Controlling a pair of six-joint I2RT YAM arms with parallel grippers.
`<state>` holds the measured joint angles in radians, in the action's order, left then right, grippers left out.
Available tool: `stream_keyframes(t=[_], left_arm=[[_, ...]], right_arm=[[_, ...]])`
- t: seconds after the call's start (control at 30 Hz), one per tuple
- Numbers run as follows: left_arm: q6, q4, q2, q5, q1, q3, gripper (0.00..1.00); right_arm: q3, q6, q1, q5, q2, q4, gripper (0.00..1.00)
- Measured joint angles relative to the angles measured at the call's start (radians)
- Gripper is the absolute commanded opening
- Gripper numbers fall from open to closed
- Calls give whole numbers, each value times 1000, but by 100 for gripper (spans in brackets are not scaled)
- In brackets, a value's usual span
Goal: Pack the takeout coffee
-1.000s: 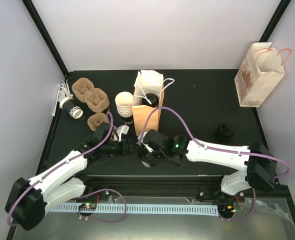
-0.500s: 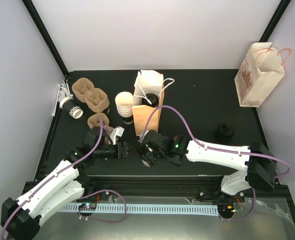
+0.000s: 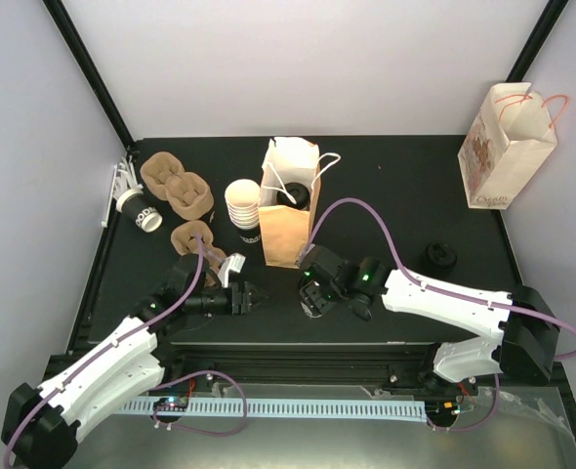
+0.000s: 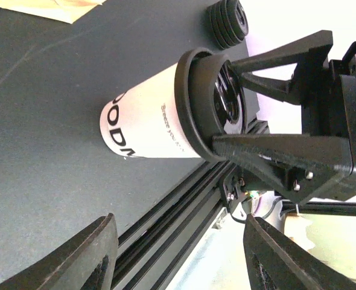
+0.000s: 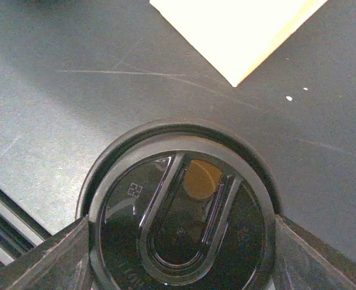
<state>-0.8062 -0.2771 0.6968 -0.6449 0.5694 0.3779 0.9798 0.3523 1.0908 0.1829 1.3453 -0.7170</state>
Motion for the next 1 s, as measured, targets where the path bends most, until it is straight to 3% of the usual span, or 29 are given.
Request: stream_keyframes(t=[0.43,0.77,1.0], left_arm=[[-75,254,128,-18,88,-32,60],[-125,440,209,-11,141,-75,67],[-102,410,172,23,144,-57,71]], right_arm=[[-10,42,-16,7,-8,3,56],[-13,58,-16,11,-11,6,64],[-24,66,-16,13,-28,3,74]])
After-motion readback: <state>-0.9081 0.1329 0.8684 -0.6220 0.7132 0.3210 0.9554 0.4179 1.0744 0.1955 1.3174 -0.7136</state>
